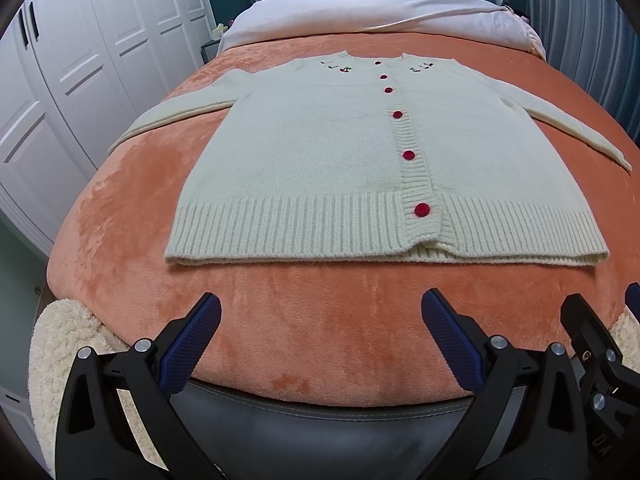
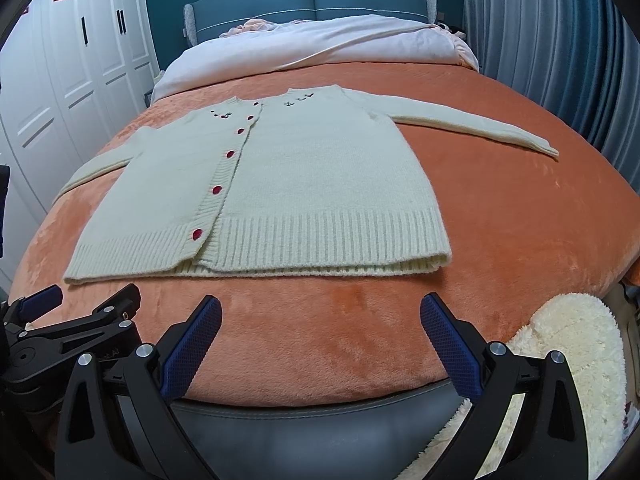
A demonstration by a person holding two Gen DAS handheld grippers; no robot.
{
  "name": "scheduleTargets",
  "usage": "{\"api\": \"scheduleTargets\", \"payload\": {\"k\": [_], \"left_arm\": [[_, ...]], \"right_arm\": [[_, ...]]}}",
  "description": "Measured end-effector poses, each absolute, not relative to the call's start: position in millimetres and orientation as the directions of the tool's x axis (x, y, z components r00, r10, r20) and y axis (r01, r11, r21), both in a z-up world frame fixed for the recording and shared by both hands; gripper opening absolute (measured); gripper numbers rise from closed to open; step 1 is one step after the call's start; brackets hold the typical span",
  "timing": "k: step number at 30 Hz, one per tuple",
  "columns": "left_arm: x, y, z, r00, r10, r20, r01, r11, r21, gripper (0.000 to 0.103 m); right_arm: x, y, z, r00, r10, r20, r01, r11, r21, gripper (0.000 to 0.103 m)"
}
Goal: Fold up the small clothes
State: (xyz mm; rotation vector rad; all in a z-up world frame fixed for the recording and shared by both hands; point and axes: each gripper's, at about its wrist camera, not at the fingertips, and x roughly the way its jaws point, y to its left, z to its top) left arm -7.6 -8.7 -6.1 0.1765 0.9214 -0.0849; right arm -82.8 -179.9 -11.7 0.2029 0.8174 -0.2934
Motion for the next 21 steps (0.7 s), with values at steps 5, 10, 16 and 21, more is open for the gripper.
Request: {"api": "scheduleTargets", "payload": {"k": [5,10,16,21], "left_arm": [[-8.4,-9.4,-5.5,0.604,0.005,-0.797,0.148,0.982,0.119,0.098],[-8.8,-10.0,-5.6,0.605,0.008,-0.796,0.149,0.981,0.122,0.098],[-9.5,-9.8,-6.0,0.603,0.006,-0.798,0.151,0.981,0.122,0.098],[-10.0,-9.9,-6.7,0.602,0.005,-0.798,0.153,0.981,0.122,0.098]], "right_arm": [[-82.0,-179.4,-12.1,0.647,-0.178,-0.742,0.334,0.94,0.066,0.098],[-82.1,-179.8,-11.8,0.647,-0.177,-0.742,0.333,0.941,0.066,0.098],[-83.2,-178.9,-12.9,0.646,-0.174,-0.743,0.332,0.941,0.068,0.098],[-82.7,-179.0,-14.3,0.643,-0.17,-0.746,0.33,0.942,0.069,0.098]]}}
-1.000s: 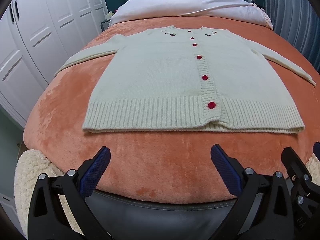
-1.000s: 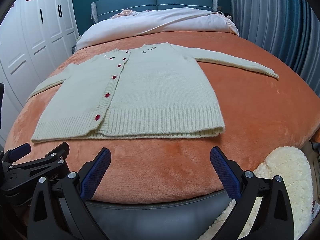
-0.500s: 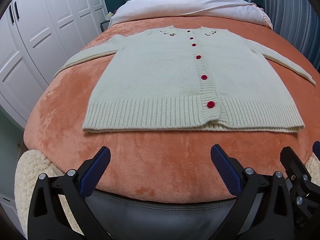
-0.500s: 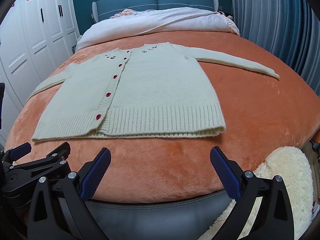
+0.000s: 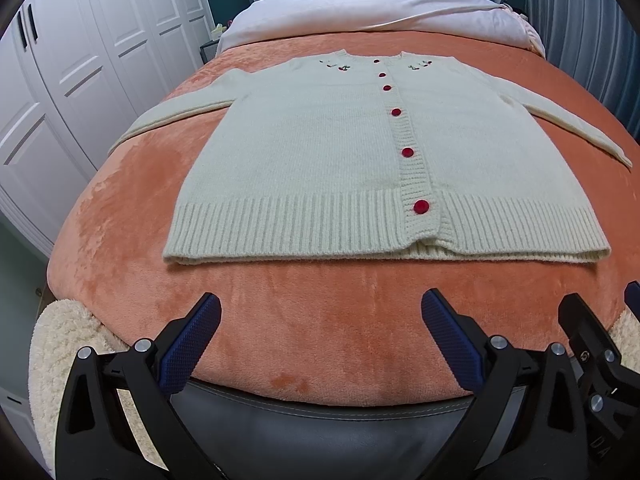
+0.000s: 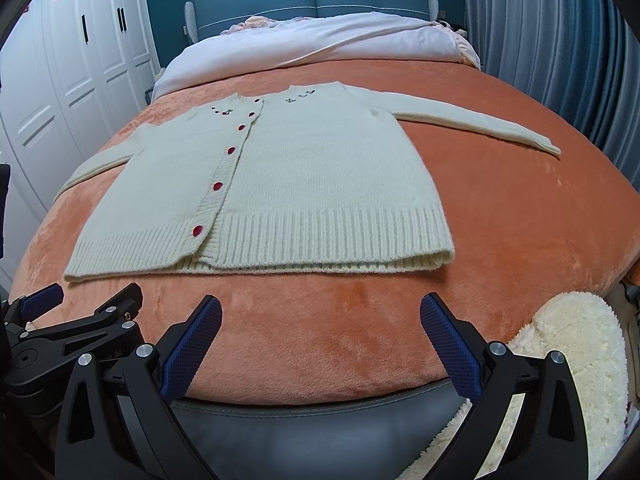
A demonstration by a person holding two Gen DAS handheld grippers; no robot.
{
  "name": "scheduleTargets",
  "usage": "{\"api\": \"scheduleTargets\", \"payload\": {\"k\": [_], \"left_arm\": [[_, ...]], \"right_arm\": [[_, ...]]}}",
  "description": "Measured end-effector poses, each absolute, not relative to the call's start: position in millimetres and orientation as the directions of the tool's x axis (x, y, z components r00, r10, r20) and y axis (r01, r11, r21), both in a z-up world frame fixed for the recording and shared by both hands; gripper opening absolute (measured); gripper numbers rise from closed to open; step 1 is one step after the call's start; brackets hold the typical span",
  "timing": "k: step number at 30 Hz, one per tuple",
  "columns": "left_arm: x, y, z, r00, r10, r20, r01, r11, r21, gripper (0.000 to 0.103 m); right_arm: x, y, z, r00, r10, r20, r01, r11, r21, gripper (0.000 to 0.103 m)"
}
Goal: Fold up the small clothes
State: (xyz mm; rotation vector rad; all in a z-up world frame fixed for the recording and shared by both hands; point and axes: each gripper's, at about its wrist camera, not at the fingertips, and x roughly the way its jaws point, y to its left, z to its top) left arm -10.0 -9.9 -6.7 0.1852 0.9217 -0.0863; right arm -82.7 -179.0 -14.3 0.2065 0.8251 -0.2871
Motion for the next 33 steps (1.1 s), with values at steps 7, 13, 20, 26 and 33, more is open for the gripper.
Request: {"api": "scheduleTargets", "payload": {"k": [7,13,20,26,33], "left_arm": [[-10,-9,-8,0.6,0.006,-0.8,0.154,0.98,0.123,0.098],[-10,-9,-11,0.598,0.007,-0.802,0.154,0.98,0.123,0.098],[-10,-9,-13,0.596,0.005,-0.803,0.154,0.981,0.121,0.098],[-9,-7,-18,0.589,0.007,-0.808,0.153,0.981,0.12,0.098],[-6,-7,-21,0.578,0.01,-0.816,0.151,0.981,0.119,0.098]], "right_arm": [[-83,-180,-14,0.64,-0.167,-0.75,0.33,0.941,0.072,0.098],[-83,-180,-16,0.636,-0.166,-0.754,0.331,0.941,0.072,0.098],[-82,-181,-18,0.631,-0.162,-0.759,0.329,0.941,0.073,0.098],[-82,-181,-21,0.625,-0.159,-0.764,0.33,0.941,0.074,0.098],[-77,-180,-24,0.614,-0.15,-0.775,0.33,0.941,0.08,0.098]]}}
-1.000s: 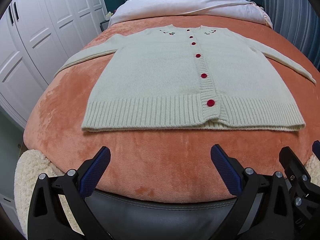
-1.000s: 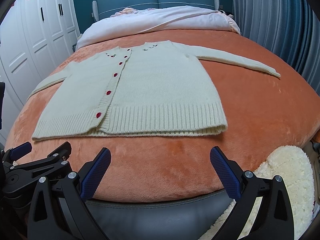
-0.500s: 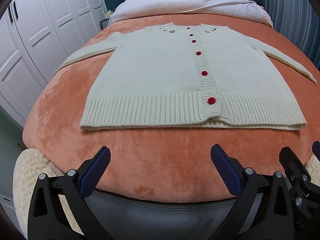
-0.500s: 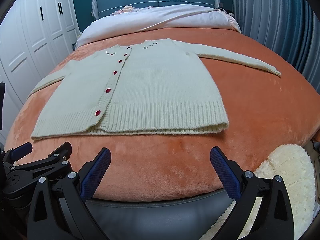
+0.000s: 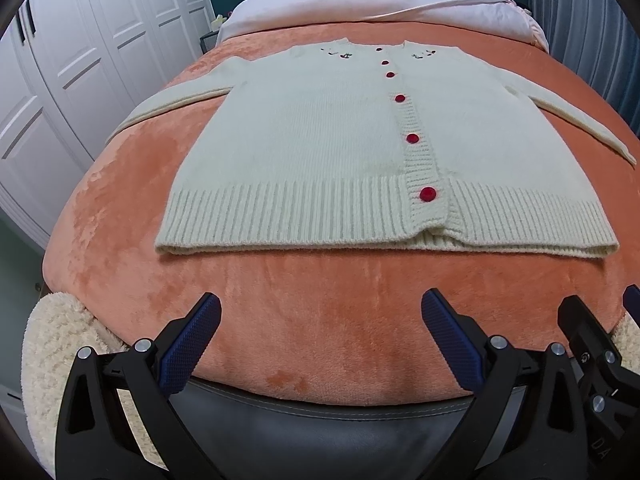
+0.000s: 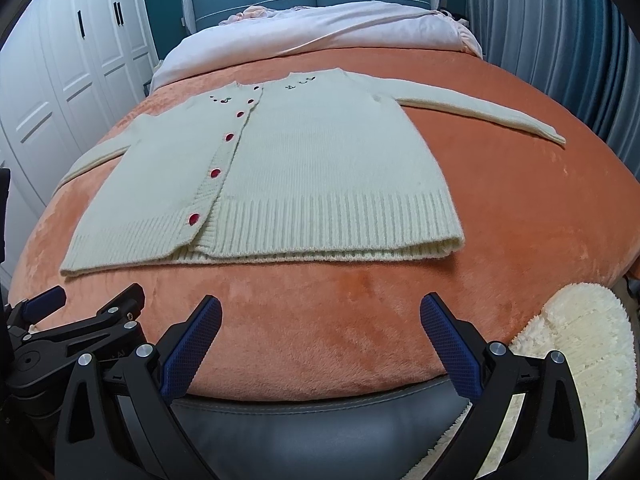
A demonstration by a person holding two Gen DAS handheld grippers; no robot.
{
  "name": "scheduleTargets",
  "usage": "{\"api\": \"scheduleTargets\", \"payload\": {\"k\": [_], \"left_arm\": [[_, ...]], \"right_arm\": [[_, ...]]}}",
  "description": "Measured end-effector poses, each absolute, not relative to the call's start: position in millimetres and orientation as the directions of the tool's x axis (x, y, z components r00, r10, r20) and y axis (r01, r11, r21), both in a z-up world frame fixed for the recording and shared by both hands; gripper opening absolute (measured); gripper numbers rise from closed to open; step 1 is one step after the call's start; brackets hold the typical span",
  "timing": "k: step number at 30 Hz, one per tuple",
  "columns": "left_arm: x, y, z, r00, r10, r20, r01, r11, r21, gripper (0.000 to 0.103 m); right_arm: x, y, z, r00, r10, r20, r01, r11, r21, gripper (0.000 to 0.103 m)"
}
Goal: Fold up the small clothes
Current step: 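Grasp a cardigan sleeve with the right tool and fold it across the body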
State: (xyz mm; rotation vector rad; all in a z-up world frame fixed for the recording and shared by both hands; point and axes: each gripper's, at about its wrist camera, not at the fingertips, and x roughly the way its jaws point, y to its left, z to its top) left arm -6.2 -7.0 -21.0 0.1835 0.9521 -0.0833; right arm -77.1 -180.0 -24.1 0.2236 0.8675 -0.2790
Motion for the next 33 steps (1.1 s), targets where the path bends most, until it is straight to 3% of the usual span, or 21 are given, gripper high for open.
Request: {"api": "scheduleTargets", "payload": {"k": [8,15,22,26,28,29,30,33], "left_arm": [[38,25,6,0.591,-0.077,-0.803,0.07,0.997,-0.044,0.098],[96,52,20,0.622,-0.021,-0.783,-0.035,0.998,-0.055,0.098],[135,64,5,0.591,-0.001,-0.807,-0.108,0.991,-0.08,0.098],[150,58,-4,0.575,0.001,-0.818,-0.092,0.994,-0.063,0.098],[156,54,-7,0.576,0.0,-0.817,-0.075,0.996,-0.053,0.098],[159,53,-7,0.578,-0.002,-0.816,-0.069,0.996,-0.051,0.098],[161,52,-8,0.58,-0.005,-0.815,-0.064,0.997,-0.051,0.098],[169,55,-6,0.588,-0.014,-0.809,-0.064,0.996,-0.064,0.098]], "right_arm": [[-52,-258,-21,0.632,-0.094,-0.77,0.422,0.874,0.239,0.098],[1,-469,-7,0.65,-0.197,-0.734,0.647,0.649,0.4,0.098],[45,-632,-48,0.65,-0.206,-0.731,0.746,0.358,0.562,0.096],[60,-665,-77,0.627,-0.242,-0.74,0.778,0.231,0.584,0.083],[72,-668,-74,0.634,-0.276,-0.723,0.773,0.254,0.581,0.058],[84,-670,-74,0.641,-0.247,-0.727,0.766,0.272,0.583,0.025],[97,-671,-70,0.639,-0.23,-0.734,0.765,0.285,0.577,0.011],[142,-641,-13,0.734,-0.262,-0.626,0.665,0.465,0.585,0.011]]}}
